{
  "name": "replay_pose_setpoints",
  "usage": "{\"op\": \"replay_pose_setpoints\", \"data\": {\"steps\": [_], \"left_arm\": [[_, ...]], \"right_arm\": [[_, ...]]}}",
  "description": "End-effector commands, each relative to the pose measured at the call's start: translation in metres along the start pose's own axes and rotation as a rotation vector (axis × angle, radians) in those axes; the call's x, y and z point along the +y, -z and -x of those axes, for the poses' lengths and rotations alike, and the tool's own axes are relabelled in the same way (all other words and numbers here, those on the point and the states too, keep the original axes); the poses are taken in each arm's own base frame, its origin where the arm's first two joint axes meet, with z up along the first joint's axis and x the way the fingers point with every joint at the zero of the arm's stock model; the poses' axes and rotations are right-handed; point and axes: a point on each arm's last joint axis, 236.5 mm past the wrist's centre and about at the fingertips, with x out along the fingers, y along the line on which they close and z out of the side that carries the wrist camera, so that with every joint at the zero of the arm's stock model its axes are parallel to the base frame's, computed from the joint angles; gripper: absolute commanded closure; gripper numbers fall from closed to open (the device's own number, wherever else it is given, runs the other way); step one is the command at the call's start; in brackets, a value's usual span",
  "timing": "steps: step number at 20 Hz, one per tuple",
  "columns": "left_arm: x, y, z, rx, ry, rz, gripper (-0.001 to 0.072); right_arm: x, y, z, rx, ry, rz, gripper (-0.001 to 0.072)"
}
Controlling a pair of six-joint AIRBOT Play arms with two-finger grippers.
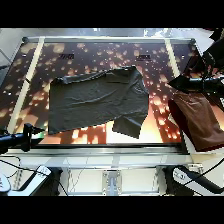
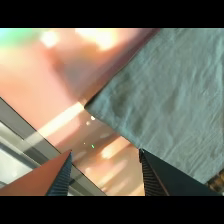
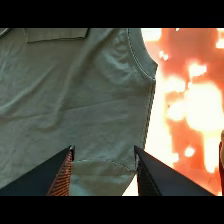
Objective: Fold the shirts.
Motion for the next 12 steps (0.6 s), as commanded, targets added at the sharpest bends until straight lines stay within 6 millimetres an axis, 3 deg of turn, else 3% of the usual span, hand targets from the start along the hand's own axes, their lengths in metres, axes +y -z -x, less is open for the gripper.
{"op": "replay_pose_setpoints", "data": {"steps": [1,5,10,12], "left_arm": [[0.0,0.001,-0.016,0.073,0.049,0.023,0.0222],[-0.009,-0.012,-0.03,0.061,0.116,0.044,0.0223],[-0.012,0.002,-0.066,0.138,0.052,-0.023,0.0223],[-0.023,-0.002,-0.078,0.114,0.067,-0.022,0.0223]], "right_arm": [[0.0,0.0,0.0,0.001,-0.001,-0.001,0.0283],[0.0,0.0,0.0,0.0,-0.001,-0.002,0.0283],[0.008,-0.002,0.0,-0.01,-0.034,-0.022,0.0283],[0.012,-0.003,0.001,-0.015,-0.049,-0.028,0.0283]]}}
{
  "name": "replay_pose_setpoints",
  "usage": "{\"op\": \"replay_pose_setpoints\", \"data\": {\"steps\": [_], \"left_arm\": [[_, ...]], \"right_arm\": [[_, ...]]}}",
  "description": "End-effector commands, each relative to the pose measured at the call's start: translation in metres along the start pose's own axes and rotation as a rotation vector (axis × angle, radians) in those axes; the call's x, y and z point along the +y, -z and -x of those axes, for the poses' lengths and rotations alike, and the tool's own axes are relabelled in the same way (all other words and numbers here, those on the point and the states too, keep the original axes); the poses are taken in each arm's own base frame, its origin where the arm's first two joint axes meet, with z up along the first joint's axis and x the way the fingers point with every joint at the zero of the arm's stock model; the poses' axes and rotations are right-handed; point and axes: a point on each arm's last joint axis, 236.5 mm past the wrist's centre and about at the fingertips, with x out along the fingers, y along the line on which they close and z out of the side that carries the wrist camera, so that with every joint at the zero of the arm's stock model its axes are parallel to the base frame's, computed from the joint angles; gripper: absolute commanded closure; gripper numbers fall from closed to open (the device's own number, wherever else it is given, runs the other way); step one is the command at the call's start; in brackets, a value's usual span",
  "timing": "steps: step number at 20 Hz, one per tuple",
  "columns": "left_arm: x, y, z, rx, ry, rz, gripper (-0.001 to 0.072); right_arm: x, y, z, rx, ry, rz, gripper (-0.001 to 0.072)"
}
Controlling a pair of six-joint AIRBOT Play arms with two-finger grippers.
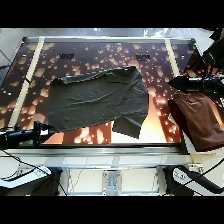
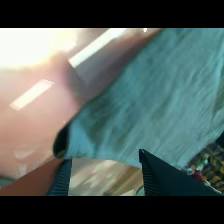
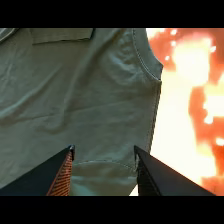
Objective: Fold the shirts.
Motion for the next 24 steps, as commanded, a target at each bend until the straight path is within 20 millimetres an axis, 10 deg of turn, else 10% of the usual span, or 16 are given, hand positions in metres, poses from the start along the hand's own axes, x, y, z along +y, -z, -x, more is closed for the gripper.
{"op": "replay_pose_setpoints", "data": {"steps": [1,3,6,7,11,16,24], "left_arm": [[-0.013,-0.015,-0.02,-0.057,0.014,-0.003,0.0223],[-0.025,-0.023,-0.02,-0.089,0.063,0.027,0.0247],[-0.026,-0.02,-0.02,-0.08,0.065,0.005,0.0662],[-0.026,-0.019,-0.02,-0.077,0.066,-0.008,0.0697],[-0.029,-0.017,-0.018,-0.074,0.072,-0.017,0.0697],[-0.037,-0.015,-0.011,-0.088,0.084,-0.062,0.0697],[-0.043,-0.016,-0.005,-0.112,0.09,-0.086,0.0697]], "right_arm": [[0.006,-0.001,0.001,-0.007,-0.025,-0.013,0.0283],[0.007,0.0,0.001,-0.001,-0.029,-0.014,0.0284],[0.006,0.001,0.001,0.003,-0.025,-0.012,0.0287],[0.004,0.003,0.0,0.011,-0.017,-0.006,0.0355],[-0.011,0.051,-0.044,0.126,0.006,-0.088,0.0391],[-0.036,0.141,-0.114,0.364,0.014,-0.27,0.0241],[-0.052,0.174,-0.143,0.468,0.02,-0.353,0.0244]]}}
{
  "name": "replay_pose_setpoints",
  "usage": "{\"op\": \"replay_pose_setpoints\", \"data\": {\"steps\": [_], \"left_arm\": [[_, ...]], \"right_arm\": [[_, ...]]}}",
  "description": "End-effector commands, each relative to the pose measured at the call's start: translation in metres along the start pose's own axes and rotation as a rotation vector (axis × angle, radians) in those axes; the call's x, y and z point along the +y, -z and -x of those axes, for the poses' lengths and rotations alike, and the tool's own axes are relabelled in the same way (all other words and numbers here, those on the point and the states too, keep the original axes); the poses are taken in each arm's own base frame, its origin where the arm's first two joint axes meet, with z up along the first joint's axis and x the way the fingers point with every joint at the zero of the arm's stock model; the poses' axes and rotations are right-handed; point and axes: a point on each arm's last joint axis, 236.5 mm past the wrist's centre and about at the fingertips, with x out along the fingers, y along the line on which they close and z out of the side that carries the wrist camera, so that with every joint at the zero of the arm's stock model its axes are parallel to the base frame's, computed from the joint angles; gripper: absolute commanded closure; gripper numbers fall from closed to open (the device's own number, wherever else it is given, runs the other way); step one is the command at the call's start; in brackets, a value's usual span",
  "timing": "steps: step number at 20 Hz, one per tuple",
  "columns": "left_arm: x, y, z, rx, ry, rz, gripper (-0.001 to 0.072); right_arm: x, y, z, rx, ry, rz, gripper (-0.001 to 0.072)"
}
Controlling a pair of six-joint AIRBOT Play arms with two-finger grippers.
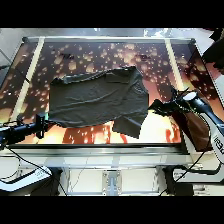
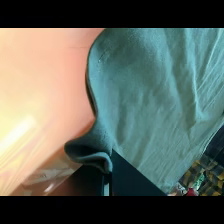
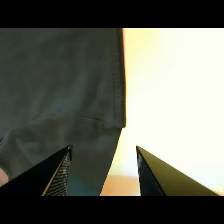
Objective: Fold the shirts.
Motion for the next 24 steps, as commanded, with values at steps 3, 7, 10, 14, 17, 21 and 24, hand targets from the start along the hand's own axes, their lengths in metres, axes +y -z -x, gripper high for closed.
{"op": "replay_pose_setpoints", "data": {"steps": [3,7,10,14,17,21,24], "left_arm": [[-0.001,-0.001,0.001,-0.005,0.001,-0.028,0.0697],[-0.001,-0.001,0.001,-0.005,0.001,-0.028,0.0698],[-0.018,-0.005,0.007,-0.034,0.049,-0.071,0.0698],[-0.109,-0.015,0.074,-0.206,0.205,-0.344,0.0699],[-0.192,0.003,0.166,-0.419,0.272,-0.637,0.0698],[-0.298,0.088,0.261,-0.563,0.319,-1.064,0.0699],[-0.358,0.156,0.313,-0.657,0.28,-1.373,0.07]], "right_arm": [[0.007,0.011,-0.035,0.048,-0.005,-0.007,0.0244],[0.034,0.017,-0.055,0.045,-0.023,0.039,0.0405],[0.063,0.012,-0.042,0.034,-0.081,0.125,0.0699],[0.135,-0.009,0.055,-0.138,-0.135,0.369,0.0699],[0.196,0.009,0.169,-0.336,-0.144,0.606,0.0699],[0.275,0.069,0.331,-0.729,-0.234,0.804,0.07],[0.312,0.126,0.426,-0.97,-0.29,0.93,0.0701]]}}
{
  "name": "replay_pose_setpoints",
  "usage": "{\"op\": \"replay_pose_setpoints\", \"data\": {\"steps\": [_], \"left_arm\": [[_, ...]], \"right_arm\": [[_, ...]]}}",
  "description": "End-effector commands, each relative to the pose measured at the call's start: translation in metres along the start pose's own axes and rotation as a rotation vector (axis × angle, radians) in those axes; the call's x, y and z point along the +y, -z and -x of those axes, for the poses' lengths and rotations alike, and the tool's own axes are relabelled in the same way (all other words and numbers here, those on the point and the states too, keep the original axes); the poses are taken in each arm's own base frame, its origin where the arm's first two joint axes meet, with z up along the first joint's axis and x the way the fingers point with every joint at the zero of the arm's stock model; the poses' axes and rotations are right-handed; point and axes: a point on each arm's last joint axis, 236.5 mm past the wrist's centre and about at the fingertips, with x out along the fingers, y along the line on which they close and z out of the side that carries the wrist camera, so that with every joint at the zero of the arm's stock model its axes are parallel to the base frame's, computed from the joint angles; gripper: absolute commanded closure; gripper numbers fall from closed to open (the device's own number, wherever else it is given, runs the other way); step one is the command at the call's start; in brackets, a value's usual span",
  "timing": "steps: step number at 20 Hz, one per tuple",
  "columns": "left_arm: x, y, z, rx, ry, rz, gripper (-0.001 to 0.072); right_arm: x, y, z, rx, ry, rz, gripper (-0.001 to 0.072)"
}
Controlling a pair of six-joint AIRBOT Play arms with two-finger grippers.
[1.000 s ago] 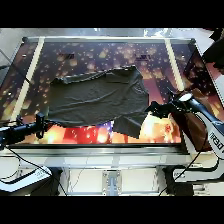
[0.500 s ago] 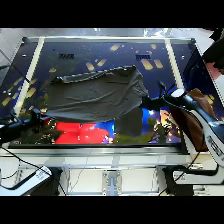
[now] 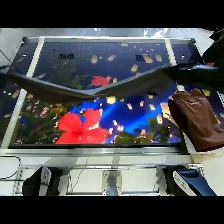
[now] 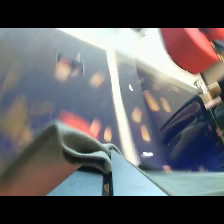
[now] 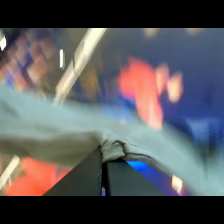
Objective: Fold the shirts.
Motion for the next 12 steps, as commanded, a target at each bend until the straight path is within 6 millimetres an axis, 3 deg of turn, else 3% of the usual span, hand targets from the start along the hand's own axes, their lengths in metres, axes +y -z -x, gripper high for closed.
{"op": "replay_pose_setpoints", "data": {"steps": [1,4,6,7,9,12], "left_arm": [[-0.08,-0.05,0.052,-0.047,-0.098,-0.35,0.0699],[-0.055,-0.08,0.107,-0.097,-0.43,-0.472,0.0699],[-0.046,-0.083,0.12,-0.086,-0.492,-0.536,0.07],[-0.039,-0.077,0.114,-0.035,-0.508,-0.566,0.07],[-0.022,-0.065,0.084,0.087,-0.537,-0.596,0.07],[0.001,-0.043,0.001,0.266,-0.543,-0.621,0.0699]], "right_arm": [[0.074,-0.068,0.105,-0.28,-0.005,0.171,0.0701],[0.09,-0.108,0.159,-0.425,0.086,0.256,0.0701],[0.075,-0.115,0.17,-0.436,0.18,0.271,0.0701],[0.059,-0.109,0.163,-0.394,0.227,0.26,0.0701],[0.017,-0.079,0.125,-0.207,0.289,0.187,0.0701],[-0.046,-0.011,0.033,0.122,0.274,0.046,0.0701]]}}
